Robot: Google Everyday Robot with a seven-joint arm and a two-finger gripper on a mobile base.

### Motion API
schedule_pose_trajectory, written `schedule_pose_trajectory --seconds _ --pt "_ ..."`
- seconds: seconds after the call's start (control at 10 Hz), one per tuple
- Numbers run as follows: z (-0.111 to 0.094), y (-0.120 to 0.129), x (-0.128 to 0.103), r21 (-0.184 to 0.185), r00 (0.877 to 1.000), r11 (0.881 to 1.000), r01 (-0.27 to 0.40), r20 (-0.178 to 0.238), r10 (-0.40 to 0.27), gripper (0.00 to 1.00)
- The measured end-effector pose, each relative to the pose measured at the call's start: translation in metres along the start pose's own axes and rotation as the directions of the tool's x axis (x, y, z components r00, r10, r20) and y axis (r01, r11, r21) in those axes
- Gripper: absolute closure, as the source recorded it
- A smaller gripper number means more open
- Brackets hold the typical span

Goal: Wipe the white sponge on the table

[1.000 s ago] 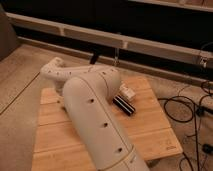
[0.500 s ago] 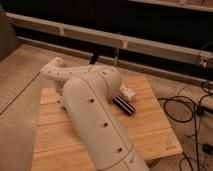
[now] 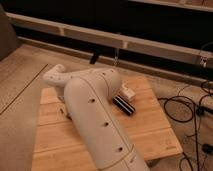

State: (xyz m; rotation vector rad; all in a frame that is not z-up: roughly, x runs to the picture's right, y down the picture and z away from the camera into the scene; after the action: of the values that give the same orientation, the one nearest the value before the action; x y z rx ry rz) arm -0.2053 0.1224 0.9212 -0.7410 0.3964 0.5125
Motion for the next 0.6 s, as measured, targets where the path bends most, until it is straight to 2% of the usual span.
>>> schedule_pose_trajectory --seconds 0.1,0.3,0.4,0.5,0.6 --pt "0.006 -0.006 0.011 0.000 0.999 0.999 -0.035 -0.024 0.035 1.00" --pt "0.017 -0.027 0.033 0.022 0.993 0.996 -0.091 -0.074 0.092 1.00" --pt "0.019 -0.035 0.038 0.032 0.990 0.994 -0.108 -0.086 0.110 1.00" --pt "0.022 -0.046 0.043 0.050 0.987 0.991 -0.121 -0.101 0.125 1.00" --pt "0.024 -0.059 0.049 0.083 0.983 0.988 -0.127 -0.121 0.137 1.00"
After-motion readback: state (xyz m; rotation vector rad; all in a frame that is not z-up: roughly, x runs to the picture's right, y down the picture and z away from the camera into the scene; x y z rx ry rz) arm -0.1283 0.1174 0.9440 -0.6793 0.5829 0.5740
